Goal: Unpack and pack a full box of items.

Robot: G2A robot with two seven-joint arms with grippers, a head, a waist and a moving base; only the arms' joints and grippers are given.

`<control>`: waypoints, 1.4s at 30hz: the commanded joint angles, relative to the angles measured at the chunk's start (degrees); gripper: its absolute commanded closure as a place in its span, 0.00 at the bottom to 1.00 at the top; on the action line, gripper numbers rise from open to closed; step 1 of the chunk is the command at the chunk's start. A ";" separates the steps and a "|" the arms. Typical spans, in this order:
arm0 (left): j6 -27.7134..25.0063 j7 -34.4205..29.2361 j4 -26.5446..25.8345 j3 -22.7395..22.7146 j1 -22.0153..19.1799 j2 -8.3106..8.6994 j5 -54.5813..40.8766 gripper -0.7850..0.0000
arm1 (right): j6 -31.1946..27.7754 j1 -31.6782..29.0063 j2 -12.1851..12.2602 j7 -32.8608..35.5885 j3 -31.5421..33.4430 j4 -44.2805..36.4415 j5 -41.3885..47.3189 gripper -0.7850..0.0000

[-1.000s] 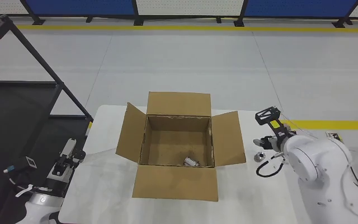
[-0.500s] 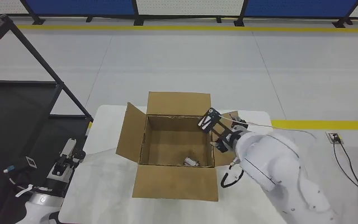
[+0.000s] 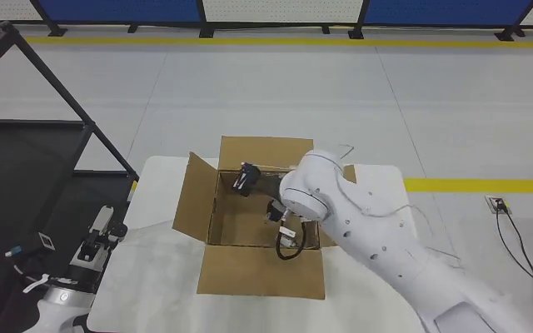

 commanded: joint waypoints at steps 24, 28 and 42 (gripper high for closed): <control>0.00 0.00 0.00 0.00 0.00 0.00 0.00 0.00 | -0.14 5.49 -16.30 -8.89 -14.22 38.49 7.33 0.00; 0.00 0.00 0.00 0.00 0.00 0.00 0.00 0.00 | -0.14 5.49 -16.30 -8.89 -14.22 38.49 7.33 0.00; 0.00 0.00 0.00 0.00 0.00 0.00 0.00 0.00 | -3.59 4.17 -17.71 -11.67 -13.70 45.23 6.41 0.00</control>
